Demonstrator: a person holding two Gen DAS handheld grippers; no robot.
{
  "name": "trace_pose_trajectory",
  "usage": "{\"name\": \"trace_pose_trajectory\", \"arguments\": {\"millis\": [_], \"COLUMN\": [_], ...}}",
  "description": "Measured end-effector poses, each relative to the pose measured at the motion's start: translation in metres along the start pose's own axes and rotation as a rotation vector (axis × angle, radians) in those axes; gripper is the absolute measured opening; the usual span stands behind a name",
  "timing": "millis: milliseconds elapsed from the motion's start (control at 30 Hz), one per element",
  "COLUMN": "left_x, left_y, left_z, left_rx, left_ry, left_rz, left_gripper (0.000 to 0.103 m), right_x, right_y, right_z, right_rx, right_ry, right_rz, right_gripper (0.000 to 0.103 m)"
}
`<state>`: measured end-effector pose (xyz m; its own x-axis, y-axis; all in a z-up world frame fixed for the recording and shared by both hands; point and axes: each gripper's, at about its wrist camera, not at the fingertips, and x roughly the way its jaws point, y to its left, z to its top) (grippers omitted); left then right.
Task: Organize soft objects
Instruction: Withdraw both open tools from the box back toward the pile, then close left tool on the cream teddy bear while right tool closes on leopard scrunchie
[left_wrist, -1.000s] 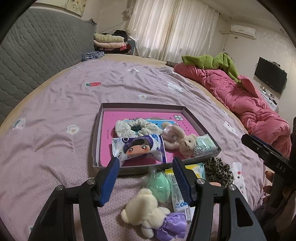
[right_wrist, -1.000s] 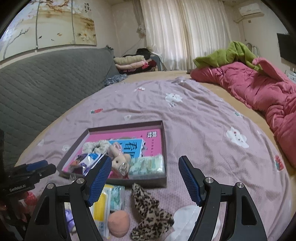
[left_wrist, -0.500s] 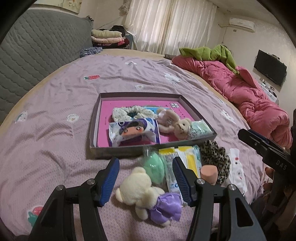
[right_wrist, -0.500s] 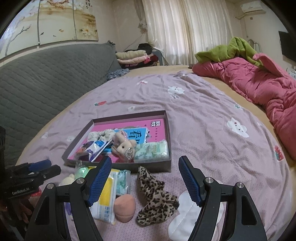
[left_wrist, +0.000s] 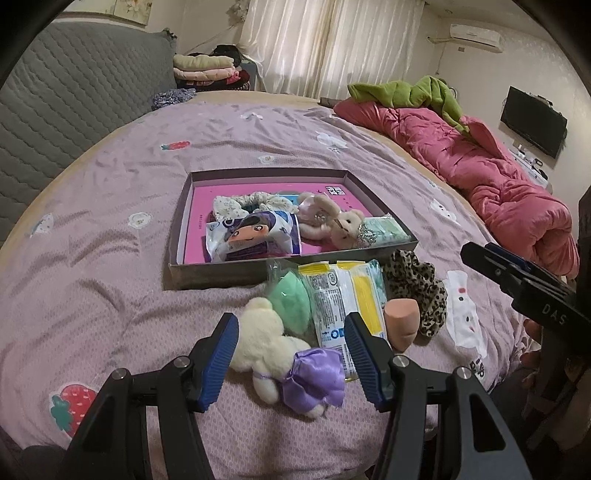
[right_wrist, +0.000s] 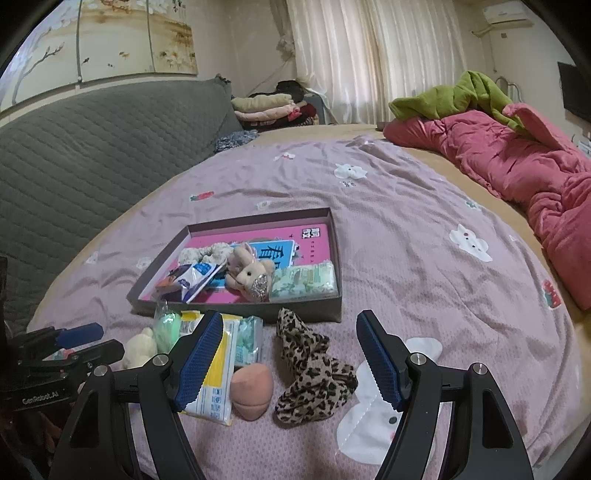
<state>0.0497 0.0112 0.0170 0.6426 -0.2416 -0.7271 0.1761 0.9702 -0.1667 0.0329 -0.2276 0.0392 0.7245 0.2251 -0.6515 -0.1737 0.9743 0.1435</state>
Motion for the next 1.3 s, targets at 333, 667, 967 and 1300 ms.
{"name": "trace_pose_trajectory", "arguments": {"millis": [333,667,967,1300], "left_x": [-0.003,-0.003,-0.001,0.014], "left_y": [-0.002,-0.002,-0.003,0.007], "left_z": [-0.009,-0.018,-0.024,-0.032], "left_rx": [0.005,0.002,0.004,-0.060], "left_ry": [0.024,0.054,0.077,0.142], "left_rz": [0.006,0.002,0.010,-0.004], "left_gripper": [0.059,0.059,0.059,0.059], "right_x": [-0.006,-0.003,0.003,0.008], "right_y": [-0.002,-0.005,-0.004,-0.007], "right_z": [-0.011,-0.022,-0.027,-0.027], "right_rx": [0.000,-0.016,-0.028,-0.013], "right_ry": [0.023,0.066,0.100,0.108], "right_rz": [-0.012,-0.036,-0.053,-0.046], "right_gripper": [0.076,0.076,0.076,0.076]}}
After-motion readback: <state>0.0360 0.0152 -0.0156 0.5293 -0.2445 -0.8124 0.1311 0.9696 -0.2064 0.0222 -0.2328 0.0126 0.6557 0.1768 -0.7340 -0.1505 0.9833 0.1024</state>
